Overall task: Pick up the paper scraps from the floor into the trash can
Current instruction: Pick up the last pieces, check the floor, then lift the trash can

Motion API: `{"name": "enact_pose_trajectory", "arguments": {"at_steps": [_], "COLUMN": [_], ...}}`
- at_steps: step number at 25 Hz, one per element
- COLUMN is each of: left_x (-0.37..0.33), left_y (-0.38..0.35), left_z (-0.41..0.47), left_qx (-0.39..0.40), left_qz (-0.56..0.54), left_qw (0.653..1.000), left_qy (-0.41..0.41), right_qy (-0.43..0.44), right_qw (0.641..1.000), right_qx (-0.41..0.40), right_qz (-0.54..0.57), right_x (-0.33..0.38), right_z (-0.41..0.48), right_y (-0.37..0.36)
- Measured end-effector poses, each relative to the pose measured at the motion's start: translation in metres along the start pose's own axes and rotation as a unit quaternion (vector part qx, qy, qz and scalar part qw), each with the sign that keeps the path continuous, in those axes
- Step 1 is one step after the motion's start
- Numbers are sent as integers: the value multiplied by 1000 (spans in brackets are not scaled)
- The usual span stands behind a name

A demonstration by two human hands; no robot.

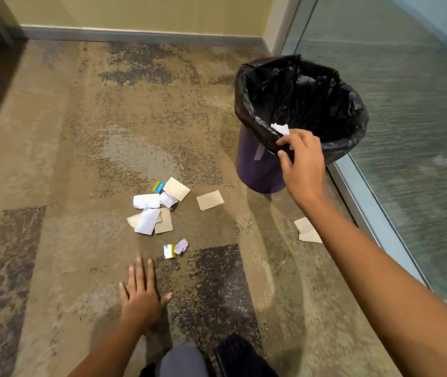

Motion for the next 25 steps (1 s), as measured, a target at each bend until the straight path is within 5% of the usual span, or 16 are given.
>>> {"name": "enact_pose_trajectory", "arguments": {"at_steps": [9,18,22,25], "left_x": [8,11,12,14], "left_y": [-11,-15,-17,-19], "left_z": [1,4,6,9], "left_qx": [-69,-74,-77,-80], "left_qz": [-7,-15,-31,-33], "left_qw": [996,996,995,994], "left_qy": [-47,-55,-64,-66], "right_qy": [-35,-138,-36,15], "right_qw": [985,985,986,992], "right_qx": [-171,-99,-161,-118], "right_qz": [19,-29,-7,40], "right_x": [12,-3,40,80], "right_z": [15,39,23,-11], "right_y": [7,-24,-16,-49]}}
Point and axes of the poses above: each hand's wrist, its own z-axis towards the middle knuckle, its own y-axis out of the back of the hand, x = y × z, the point moved 8 cm from there along z, towards the middle knuckle, and after that the axes turned 14 degrees about y, right-handed, at the moved point
